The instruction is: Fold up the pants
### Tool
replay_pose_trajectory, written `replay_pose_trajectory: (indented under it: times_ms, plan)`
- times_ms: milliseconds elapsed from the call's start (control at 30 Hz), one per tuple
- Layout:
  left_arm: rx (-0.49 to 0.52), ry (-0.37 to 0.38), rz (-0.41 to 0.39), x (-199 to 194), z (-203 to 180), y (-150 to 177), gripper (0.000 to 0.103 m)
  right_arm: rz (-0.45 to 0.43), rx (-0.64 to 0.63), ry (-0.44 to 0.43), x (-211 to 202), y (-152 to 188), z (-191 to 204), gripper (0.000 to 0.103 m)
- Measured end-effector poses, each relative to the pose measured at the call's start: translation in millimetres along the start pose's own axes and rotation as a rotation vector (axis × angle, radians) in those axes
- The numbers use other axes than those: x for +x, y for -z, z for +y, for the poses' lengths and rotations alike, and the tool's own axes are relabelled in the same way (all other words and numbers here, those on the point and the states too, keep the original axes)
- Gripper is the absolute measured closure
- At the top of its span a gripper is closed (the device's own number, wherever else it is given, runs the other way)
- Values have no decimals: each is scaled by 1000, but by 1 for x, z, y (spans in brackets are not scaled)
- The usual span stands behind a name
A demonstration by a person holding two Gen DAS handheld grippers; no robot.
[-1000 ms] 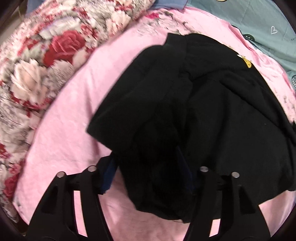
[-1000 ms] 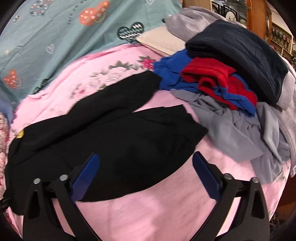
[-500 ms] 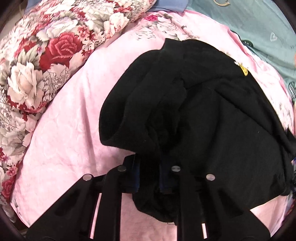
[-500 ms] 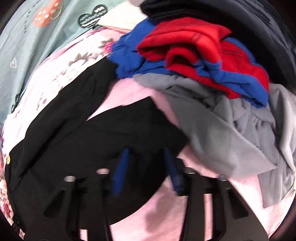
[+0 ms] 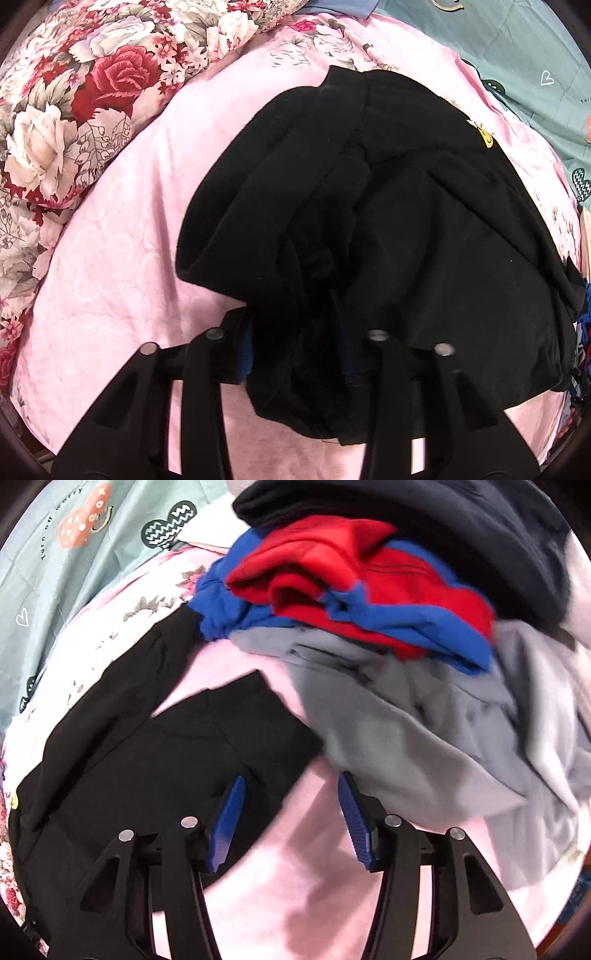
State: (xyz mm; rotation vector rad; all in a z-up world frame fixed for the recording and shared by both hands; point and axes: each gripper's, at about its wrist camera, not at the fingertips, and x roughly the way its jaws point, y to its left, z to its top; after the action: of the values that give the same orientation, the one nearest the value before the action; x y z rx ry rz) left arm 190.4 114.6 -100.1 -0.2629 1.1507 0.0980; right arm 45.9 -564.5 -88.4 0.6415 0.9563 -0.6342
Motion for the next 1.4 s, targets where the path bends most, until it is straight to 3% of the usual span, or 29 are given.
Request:
replay_pose_trajectory:
  times_ms: [100, 167, 200, 233, 267, 400, 600, 767, 967, 1000, 1067, 1100, 1133, 1200, 1267, 1300, 1400]
  plan:
    - [6, 30, 5, 4, -8, -3, 38, -12, -13, -5, 8, -6, 11, 58]
    - [21, 21, 10, 7, -15, -5, 36, -17, -9, -10, 9, -9, 14, 65]
    - [32, 6, 8, 8, -18, -6, 40, -21, 0, -18, 7, -9, 14, 76]
    - [41, -26, -3, 7, -21, -7, 70, -30, 9, -45, 5, -10, 14, 86]
    - [43, -65, -12, 7, -22, -7, 88, -42, 19, -57, 0, -10, 12, 95]
    - [12, -32, -17, -5, -15, -14, 91, -89, 14, -105, -22, -12, 8, 96]
    - [-88, 71, -136, -63, 14, -28, 91, -177, -10, -138, -72, -10, 2, 96]
    - [-76, -55, -189, -85, 17, -29, 91, -186, -17, -126, -90, 3, -11, 96]
    - [-71, -92, -62, -46, 50, -11, 89, -116, -29, -40, -63, 34, -29, 96]
    - [-71, -99, -52, -40, 51, -8, 83, -94, -30, -27, -55, 39, -33, 96]
    - [-66, -151, -51, -30, 55, -7, 60, -60, -38, 0, -46, 45, -35, 95]
    - [-66, -208, -53, -27, 57, -6, 34, -40, -47, 27, -42, 46, -35, 92]
    - [-66, -242, -62, -26, 59, -5, 26, -31, -61, 58, -42, 48, -33, 89]
    - [-64, -271, -89, -34, 62, -5, 25, -61, -120, 180, -49, 47, -24, 66]
    - [-73, -400, -128, -46, 65, -8, 21, -159, -176, 261, -68, 44, -9, 61]
    - [-80, -423, -154, -53, 66, -10, 18, -190, -186, 272, -75, 42, -7, 61]
    - [-116, -314, -184, -69, 64, -14, 18, -295, -194, 228, -97, 35, 13, 61]
